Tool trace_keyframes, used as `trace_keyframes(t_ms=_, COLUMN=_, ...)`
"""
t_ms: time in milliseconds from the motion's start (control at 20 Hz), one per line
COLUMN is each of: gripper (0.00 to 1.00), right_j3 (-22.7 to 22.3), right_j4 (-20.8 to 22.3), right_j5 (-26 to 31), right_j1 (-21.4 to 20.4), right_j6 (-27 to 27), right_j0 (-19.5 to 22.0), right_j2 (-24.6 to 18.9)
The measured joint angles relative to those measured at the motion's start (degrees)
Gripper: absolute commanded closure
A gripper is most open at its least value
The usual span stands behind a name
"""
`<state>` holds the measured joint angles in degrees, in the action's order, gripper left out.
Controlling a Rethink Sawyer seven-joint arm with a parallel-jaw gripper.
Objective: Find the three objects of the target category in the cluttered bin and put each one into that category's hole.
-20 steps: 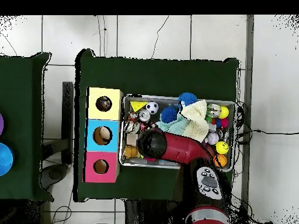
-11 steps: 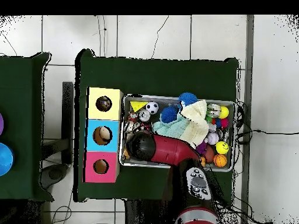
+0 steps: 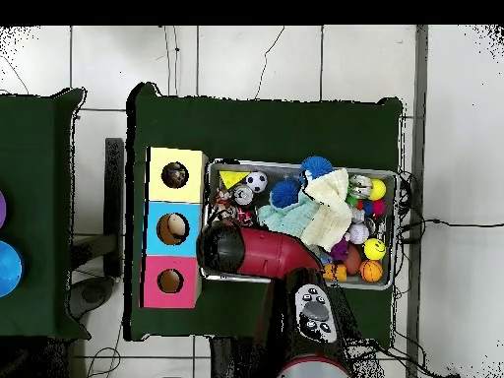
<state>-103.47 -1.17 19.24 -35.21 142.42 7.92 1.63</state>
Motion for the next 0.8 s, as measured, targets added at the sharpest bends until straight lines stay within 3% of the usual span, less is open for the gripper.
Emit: trace_keyframes(t_ms=800, gripper=0.0, right_j3=0.1, right_j4=0.0, right_j5=0.0, right_j1=1.0, right_j6=0.0, right_j0=-1.5, right_j2=3.4)
